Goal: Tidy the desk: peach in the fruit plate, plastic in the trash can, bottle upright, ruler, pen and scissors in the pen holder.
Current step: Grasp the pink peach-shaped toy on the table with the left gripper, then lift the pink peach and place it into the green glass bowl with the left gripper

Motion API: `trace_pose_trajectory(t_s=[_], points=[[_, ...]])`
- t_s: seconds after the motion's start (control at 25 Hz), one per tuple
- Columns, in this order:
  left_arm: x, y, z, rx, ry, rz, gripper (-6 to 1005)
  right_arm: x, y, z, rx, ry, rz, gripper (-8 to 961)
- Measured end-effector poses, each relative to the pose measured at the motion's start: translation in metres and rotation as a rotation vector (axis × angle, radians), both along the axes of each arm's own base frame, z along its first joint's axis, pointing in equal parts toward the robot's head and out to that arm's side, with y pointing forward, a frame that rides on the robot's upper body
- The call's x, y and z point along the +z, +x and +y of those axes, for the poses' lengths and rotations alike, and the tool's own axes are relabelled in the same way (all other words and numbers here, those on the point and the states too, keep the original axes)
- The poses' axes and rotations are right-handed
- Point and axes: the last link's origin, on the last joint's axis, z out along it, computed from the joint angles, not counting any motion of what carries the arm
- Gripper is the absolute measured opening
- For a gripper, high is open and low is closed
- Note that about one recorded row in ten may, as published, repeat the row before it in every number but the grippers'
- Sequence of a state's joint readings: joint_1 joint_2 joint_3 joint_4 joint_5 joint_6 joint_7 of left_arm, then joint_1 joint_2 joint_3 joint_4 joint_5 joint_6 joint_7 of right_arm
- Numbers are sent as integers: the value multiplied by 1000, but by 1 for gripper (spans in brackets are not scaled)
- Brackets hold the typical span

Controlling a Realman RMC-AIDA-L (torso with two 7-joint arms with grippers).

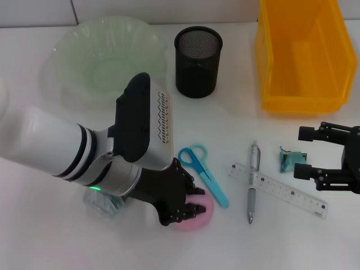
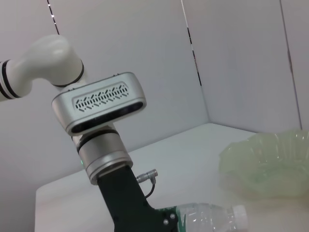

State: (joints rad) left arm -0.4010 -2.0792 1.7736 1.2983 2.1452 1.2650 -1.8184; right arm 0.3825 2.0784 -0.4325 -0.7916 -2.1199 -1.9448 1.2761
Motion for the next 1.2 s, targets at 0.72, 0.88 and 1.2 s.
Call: trace_pose_trajectory(t_s=[0.72,0.88,1.2], points=[[125,-12,82,150,483,-535,61,2,-5,4,8,24,30,831],[119,-38,111,230,598,-544,53,1,-6,6,8,19,35,831],[110,-75,136,343,779,-529,67,2,-7,6,-10,0,38,831]])
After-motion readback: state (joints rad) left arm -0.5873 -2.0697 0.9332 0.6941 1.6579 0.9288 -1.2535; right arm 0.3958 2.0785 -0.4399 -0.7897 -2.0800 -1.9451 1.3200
